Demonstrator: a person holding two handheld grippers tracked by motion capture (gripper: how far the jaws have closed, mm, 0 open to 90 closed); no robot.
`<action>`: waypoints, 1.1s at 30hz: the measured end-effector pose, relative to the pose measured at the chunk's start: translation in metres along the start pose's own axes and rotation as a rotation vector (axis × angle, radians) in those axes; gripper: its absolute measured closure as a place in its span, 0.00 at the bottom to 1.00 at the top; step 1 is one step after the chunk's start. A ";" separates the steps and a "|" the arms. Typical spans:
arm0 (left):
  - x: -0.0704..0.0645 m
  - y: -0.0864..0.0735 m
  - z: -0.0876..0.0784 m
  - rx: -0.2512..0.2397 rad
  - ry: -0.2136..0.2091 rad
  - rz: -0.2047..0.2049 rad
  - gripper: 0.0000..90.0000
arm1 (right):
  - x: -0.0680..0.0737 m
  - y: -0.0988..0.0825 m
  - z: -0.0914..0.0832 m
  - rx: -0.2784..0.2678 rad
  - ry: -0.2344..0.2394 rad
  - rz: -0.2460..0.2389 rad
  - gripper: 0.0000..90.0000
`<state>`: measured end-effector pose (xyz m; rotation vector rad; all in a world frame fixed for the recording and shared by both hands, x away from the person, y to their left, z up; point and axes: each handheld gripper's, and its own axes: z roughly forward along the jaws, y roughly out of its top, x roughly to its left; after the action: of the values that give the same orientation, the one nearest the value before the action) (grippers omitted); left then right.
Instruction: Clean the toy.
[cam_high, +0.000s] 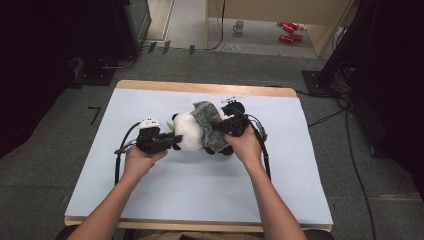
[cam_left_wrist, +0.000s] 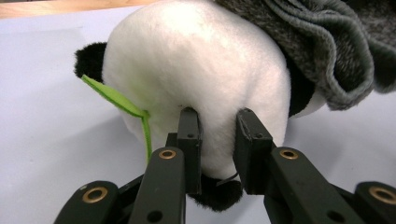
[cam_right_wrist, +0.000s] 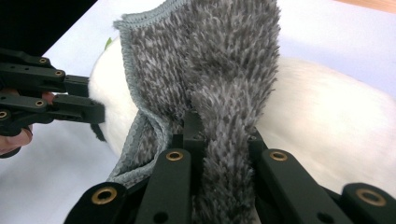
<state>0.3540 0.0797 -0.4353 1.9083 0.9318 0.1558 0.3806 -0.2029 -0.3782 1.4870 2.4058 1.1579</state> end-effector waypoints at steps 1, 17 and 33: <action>0.000 0.000 0.000 0.000 0.001 -0.001 0.83 | -0.002 -0.001 -0.002 -0.003 -0.002 0.005 0.89; 0.002 -0.001 0.000 0.001 0.002 -0.006 0.84 | -0.043 -0.021 -0.037 -0.057 -0.048 0.101 0.89; 0.003 0.000 -0.001 -0.011 0.005 -0.029 0.84 | -0.022 -0.005 -0.065 -0.140 -0.011 0.072 0.89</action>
<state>0.3555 0.0825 -0.4358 1.8842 0.9600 0.1484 0.3603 -0.2581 -0.3414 1.5431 2.2299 1.2998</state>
